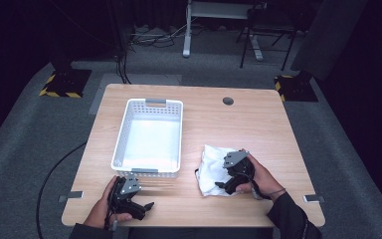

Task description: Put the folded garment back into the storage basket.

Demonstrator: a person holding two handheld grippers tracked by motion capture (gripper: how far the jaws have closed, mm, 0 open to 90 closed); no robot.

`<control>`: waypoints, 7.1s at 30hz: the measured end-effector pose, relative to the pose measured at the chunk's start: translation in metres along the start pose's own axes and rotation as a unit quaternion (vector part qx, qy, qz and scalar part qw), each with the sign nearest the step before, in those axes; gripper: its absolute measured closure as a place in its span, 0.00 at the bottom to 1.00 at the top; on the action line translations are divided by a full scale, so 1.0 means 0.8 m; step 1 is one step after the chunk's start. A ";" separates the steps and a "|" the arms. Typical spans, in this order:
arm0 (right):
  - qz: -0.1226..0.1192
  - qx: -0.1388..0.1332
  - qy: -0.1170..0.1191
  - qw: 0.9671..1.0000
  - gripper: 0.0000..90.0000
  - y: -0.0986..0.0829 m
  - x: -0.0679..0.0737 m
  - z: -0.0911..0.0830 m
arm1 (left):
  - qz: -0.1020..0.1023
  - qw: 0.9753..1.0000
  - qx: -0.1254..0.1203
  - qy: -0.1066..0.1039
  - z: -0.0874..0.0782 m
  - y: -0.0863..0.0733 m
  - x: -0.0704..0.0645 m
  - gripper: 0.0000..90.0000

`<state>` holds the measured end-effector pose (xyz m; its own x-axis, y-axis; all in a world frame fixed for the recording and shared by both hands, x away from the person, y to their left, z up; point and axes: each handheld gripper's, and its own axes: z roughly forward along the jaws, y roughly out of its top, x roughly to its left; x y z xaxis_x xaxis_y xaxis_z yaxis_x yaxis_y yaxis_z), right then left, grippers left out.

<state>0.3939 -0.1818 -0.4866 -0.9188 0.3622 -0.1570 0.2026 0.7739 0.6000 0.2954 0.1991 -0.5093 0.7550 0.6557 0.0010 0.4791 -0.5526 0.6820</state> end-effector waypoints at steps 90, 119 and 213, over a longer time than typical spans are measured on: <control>-0.006 -0.072 -0.074 0.995 0.71 0.015 -0.001 -0.065 | 0.001 1.000 0.000 0.000 0.000 0.000 0.000 0.01; -0.022 -0.088 -0.080 0.993 0.71 0.058 -0.010 -0.085 | 0.001 1.000 0.000 0.000 0.000 0.000 0.000 0.01; -0.056 -0.086 -0.058 0.993 0.71 0.227 -0.002 -0.017 | 0.001 1.000 0.000 0.000 0.000 0.000 0.000 0.01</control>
<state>0.4279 -0.0488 -0.3670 -0.8852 0.3444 -0.3126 0.0320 0.7157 0.6977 0.2954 0.1994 -0.5092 0.7566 0.6539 0.0026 0.4768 -0.5544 0.6821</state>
